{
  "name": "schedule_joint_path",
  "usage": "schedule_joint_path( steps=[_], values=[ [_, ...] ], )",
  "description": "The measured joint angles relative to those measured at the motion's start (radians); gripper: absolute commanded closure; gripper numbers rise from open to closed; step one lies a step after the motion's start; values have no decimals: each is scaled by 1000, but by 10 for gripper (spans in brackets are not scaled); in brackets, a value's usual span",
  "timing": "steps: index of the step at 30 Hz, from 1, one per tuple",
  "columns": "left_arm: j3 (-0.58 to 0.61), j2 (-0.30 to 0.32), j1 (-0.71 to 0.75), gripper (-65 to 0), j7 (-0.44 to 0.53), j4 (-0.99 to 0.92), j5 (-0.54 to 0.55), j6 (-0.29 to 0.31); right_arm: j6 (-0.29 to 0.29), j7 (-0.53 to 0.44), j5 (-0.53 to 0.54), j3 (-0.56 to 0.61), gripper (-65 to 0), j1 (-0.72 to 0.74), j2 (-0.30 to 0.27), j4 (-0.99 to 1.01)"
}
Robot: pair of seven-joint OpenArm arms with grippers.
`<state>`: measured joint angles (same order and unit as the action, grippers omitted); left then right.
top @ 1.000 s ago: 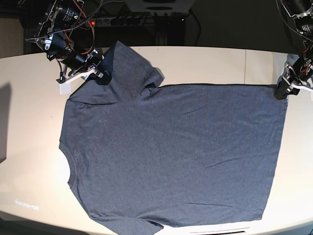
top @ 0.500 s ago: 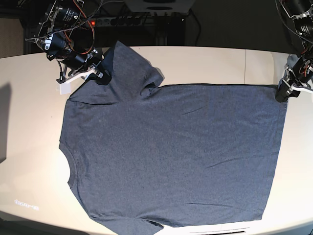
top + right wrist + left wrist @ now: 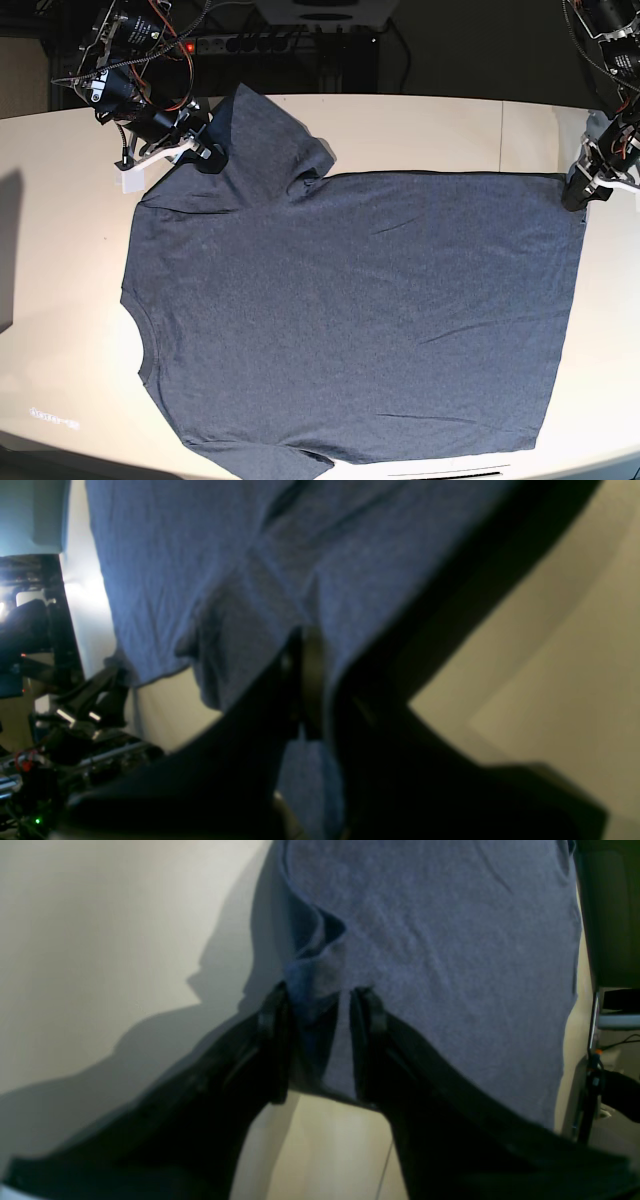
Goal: Fold the T-shirt properly
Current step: 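Lower the left gripper onto the hem corner and close on it, then lift the sleeve-to-hem side edge with both grippers, fold it toward the collar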
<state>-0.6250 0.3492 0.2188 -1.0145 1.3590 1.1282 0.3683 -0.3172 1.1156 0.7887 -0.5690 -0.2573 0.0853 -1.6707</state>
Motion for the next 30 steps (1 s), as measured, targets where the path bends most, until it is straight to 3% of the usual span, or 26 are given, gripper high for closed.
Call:
schedule_joint_path(
  steps=[4, 9, 19, 22, 30],
  values=[
    [87, 1, -5, -159, 45, 0, 3, 0, 0, 0, 0, 0, 0, 0, 0, 0],
    [129, 0, -10, 0, 97, 2, -64, 3, 0, 0, 0, 0, 0, 0, 0, 0],
    [1, -3, -29, 0, 19, 2, -105, 7, -11, 5, 27, 0, 0, 0, 0, 0],
    [-72, -3, -26, 0, -2, 0, -36, 7, -22, 19, 126, 0, 0, -6, -2, 0],
    [-105, 3, -27, 0, -48, 0, 25, 10, -37, 39, 151, 2, 0, 24, 0, -59]
  ],
)
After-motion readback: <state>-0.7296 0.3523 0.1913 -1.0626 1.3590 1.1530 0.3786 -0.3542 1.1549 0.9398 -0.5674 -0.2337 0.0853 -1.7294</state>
